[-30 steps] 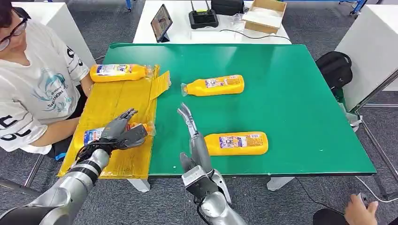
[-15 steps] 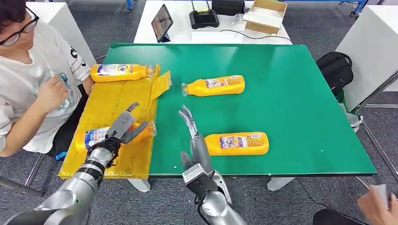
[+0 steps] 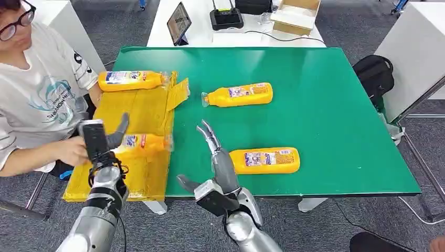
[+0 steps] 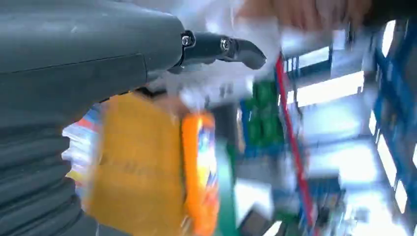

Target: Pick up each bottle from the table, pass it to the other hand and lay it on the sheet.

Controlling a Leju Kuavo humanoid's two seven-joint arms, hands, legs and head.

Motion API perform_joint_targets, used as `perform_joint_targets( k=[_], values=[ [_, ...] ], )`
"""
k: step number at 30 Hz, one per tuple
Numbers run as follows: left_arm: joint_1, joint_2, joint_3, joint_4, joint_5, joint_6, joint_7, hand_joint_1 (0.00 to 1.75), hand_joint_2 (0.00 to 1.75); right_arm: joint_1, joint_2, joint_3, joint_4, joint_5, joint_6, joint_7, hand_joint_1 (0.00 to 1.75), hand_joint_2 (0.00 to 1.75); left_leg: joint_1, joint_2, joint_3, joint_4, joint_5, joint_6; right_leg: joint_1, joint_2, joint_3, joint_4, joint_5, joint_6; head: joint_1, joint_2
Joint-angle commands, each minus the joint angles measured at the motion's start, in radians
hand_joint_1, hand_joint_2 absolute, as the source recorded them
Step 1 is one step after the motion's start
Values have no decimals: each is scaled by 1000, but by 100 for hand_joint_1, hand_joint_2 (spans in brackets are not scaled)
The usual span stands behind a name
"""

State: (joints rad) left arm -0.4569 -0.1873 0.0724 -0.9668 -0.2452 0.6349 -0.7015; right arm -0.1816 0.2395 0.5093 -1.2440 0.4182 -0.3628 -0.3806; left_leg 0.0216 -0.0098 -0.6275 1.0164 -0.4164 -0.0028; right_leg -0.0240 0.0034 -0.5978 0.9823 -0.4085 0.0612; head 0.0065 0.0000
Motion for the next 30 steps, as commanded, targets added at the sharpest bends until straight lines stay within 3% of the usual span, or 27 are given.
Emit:
perform_joint_targets(
  k=[1,3,10,13,16,23,30],
  values=[
    [197,-2,-109,-289,110,-57,3,0,175,-89,-285,-99,-16,238,123,261,0,175,0,-3,4,-1,-1,3,0,-3,6,-3,-1,-2,0,0],
    [238,-14,-95,-304,87,-95,3,0,175,-86,-351,-144,-23,288,216,327,0,175,-1,-3,4,-1,-1,3,0,-2,6,-3,-1,-1,0,0],
    [230,-16,-87,-288,85,-107,3,0,175,-85,-346,-152,-22,300,233,341,0,175,-2,-1,2,1,-3,2,-1,0,4,-2,-1,-3,0,0],
    [244,-31,-80,-270,88,-172,3,0,175,-103,-412,-171,0,309,310,403,0,175,-2,-2,0,0,-1,2,-2,-2,2,-2,0,-1,0,0],
    [257,-42,-97,-265,39,-180,3,0,175,-111,-444,-191,28,299,350,394,0,175,-2,-2,0,0,-1,2,-2,-2,1,-2,0,0,0,0],
    [242,-48,-93,-210,3,-193,3,0,175,-102,-439,-150,85,282,398,377,0,175,-2,0,4,-1,-2,2,-2,0,6,-3,-1,-3,0,0],
    [219,-51,-93,-161,5,-213,4,0,175,-159,-449,-133,175,257,425,385,0,175,-2,2,10,-2,-4,3,0,0,11,-4,-2,-7,0,0]
  ],
)
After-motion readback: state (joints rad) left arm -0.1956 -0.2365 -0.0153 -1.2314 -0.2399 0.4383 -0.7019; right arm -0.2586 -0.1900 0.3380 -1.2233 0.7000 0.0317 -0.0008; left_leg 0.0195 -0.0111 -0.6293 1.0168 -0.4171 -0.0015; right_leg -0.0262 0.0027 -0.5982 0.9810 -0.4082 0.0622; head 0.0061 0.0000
